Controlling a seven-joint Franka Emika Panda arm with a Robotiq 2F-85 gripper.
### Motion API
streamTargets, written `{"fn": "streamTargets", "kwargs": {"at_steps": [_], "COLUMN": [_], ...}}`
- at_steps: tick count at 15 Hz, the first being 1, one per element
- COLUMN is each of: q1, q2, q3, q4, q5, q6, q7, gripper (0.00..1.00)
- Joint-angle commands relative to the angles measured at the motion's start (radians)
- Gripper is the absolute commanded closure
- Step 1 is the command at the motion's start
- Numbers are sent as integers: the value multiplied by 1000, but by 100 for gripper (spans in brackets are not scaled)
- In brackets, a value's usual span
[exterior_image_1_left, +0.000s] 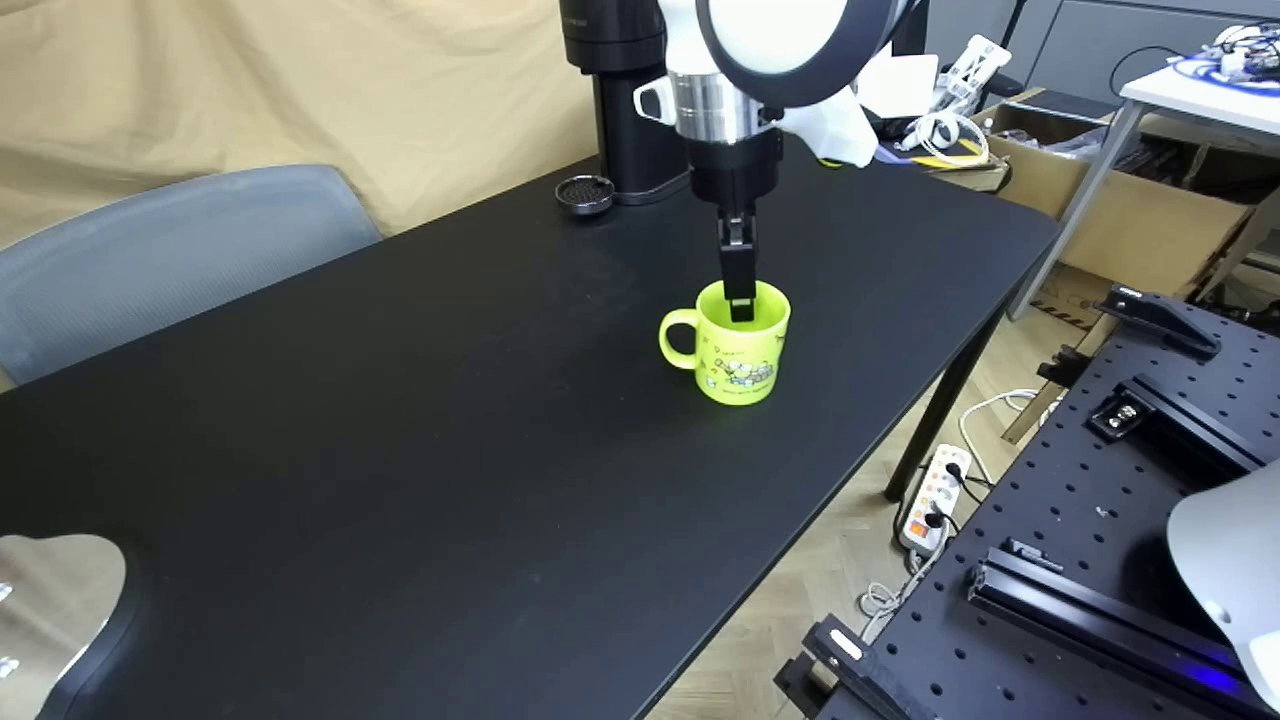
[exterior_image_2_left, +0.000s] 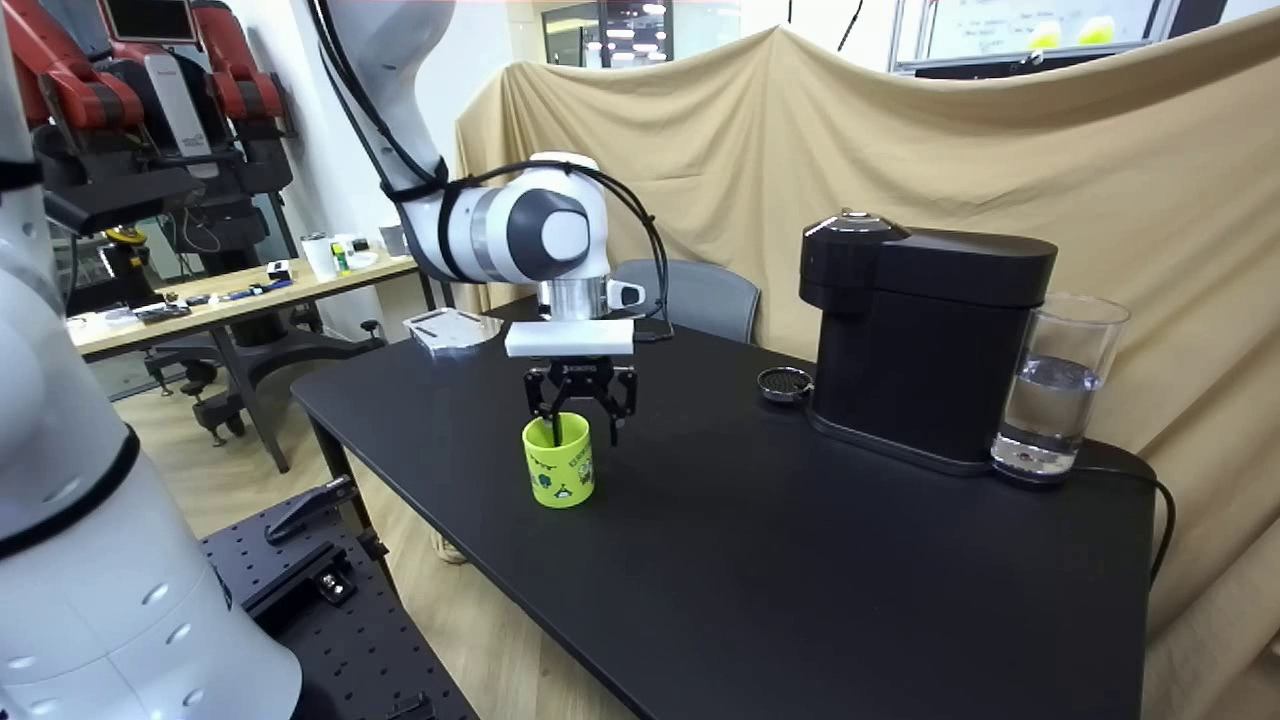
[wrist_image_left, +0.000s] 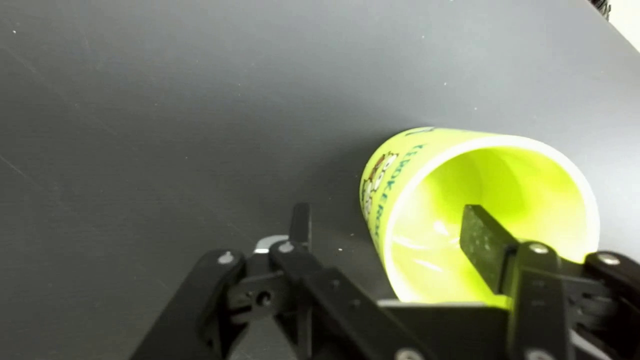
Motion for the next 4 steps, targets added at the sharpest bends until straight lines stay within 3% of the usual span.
{"fn": "streamTargets", "kwargs": {"at_steps": [1,4], "q1": [-16,-9], "q2": [-75,-123], "q3": [30,34], "q4": [-7,-14], "q5": [57,86], "q6": [-90,-122], "q7": [-33,-59], "gripper": [0,0]}}
